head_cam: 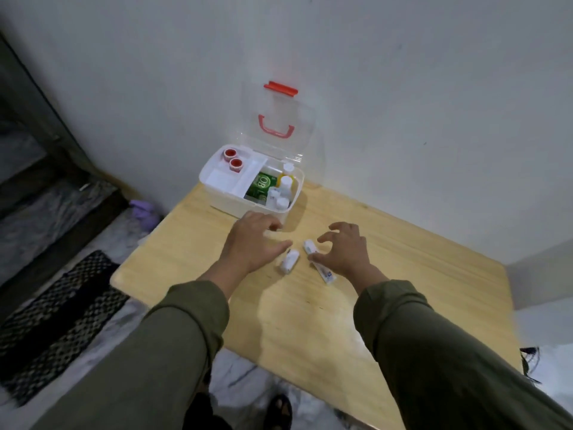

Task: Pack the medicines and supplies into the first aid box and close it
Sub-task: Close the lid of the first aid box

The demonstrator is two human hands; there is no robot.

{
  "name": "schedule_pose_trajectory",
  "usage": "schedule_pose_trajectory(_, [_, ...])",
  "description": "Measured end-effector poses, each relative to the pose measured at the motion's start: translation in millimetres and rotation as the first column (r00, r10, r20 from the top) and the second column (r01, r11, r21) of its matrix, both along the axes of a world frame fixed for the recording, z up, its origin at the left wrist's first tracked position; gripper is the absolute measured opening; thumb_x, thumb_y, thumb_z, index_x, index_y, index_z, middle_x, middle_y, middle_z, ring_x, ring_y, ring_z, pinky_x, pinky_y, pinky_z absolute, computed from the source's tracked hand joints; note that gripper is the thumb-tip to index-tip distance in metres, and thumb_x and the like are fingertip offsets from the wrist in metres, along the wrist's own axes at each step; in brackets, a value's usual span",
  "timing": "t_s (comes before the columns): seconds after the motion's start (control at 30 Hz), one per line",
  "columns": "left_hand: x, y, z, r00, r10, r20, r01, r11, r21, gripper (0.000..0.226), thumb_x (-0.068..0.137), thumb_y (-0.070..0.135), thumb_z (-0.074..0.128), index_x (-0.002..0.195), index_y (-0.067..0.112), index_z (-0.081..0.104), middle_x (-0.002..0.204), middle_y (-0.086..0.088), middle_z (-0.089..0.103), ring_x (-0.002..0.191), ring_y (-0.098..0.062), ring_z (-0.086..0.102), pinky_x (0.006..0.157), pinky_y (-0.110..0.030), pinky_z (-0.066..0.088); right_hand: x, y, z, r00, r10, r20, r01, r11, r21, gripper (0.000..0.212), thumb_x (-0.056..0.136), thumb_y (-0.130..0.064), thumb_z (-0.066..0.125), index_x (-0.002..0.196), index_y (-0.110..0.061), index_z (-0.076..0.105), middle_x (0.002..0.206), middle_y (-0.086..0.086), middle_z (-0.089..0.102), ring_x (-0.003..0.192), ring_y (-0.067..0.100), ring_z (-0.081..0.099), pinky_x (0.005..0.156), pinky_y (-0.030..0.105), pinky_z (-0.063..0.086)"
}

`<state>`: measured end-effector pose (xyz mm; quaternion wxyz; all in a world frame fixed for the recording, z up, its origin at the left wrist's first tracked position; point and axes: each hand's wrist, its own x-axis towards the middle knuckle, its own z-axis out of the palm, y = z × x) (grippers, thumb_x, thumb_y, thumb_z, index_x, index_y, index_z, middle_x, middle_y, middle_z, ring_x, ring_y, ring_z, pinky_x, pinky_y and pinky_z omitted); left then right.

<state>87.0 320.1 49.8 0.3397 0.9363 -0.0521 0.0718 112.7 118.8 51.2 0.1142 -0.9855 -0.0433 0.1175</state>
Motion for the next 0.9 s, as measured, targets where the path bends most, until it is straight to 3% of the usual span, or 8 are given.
schedule_pose_trajectory(0.17, [-13, -26, -32, 0.965, 0.092, -0.246, -0.045, 0.981, 0.190, 0.043, 0.075, 0.058, 0.063, 0.106, 0.029, 0.064, 0.113, 0.007, 0.061, 0.114, -0.016, 0.047, 0.089, -0.032, 0.037, -6, -9, -18, 1.000, -0.024, -0.016, 0.024, 1.000, 0.005, 0.051, 0.073, -0.054, 0.069, 0.114, -0.024, 0.064, 0.139, -0.002, 0.040, 0.134, 0.020, 0.024, 0.103, 0.037, 0.027])
schedule_pose_trajectory(0.3, [-12, -35, -45, 0.938, 0.143, -0.315, -0.059, 0.963, 0.263, 0.048, 0.075, 0.064, 0.058, 0.109, 0.030, 0.062, 0.108, 0.007, 0.061, 0.112, -0.018, 0.047, 0.085, -0.032, 0.034, -7, -14, -25, 0.999, -0.026, -0.021, 0.026, 1.000, 0.018, 0.047, 0.073, -0.053, 0.070, 0.109, -0.022, 0.067, 0.138, -0.002, 0.042, 0.132, 0.020, 0.025, 0.103, 0.036, 0.027])
schedule_pose_trajectory(0.43, [-10, -38, -47, 0.927, 0.157, -0.340, -0.072, 0.966, 0.249, 0.038, 0.080, 0.054, 0.059, 0.106, 0.027, 0.064, 0.106, 0.005, 0.062, 0.111, -0.019, 0.048, 0.085, -0.032, 0.034, -7, -17, -29, 0.999, -0.005, -0.033, 0.006, 1.000, 0.027, 0.041, 0.075, -0.050, 0.068, 0.102, -0.020, 0.070, 0.135, 0.000, 0.045, 0.131, 0.022, 0.027, 0.102, 0.037, 0.028])
schedule_pose_trajectory(0.67, [-6, -26, -36, 0.946, 0.148, -0.289, -0.104, 0.981, 0.163, 0.031, 0.079, 0.044, 0.065, 0.102, 0.024, 0.067, 0.103, 0.002, 0.062, 0.108, -0.019, 0.049, 0.086, -0.032, 0.038, -4, -22, -23, 0.998, -0.067, 0.011, 0.066, 0.995, 0.078, 0.036, 0.082, -0.040, 0.060, 0.101, -0.011, 0.070, 0.131, 0.004, 0.048, 0.128, 0.024, 0.030, 0.098, 0.038, 0.030])
schedule_pose_trajectory(0.9, [8, 2, 5, 0.992, 0.054, -0.110, -0.046, 0.996, 0.078, 0.031, 0.077, 0.038, 0.071, 0.103, 0.021, 0.068, 0.102, -0.002, 0.064, 0.103, -0.020, 0.051, 0.085, -0.031, 0.040, 8, -10, 6, 0.985, -0.140, 0.102, 0.124, 0.982, 0.145, 0.034, 0.083, -0.042, 0.059, 0.096, -0.012, 0.069, 0.131, 0.004, 0.047, 0.129, 0.025, 0.029, 0.098, 0.040, 0.030])
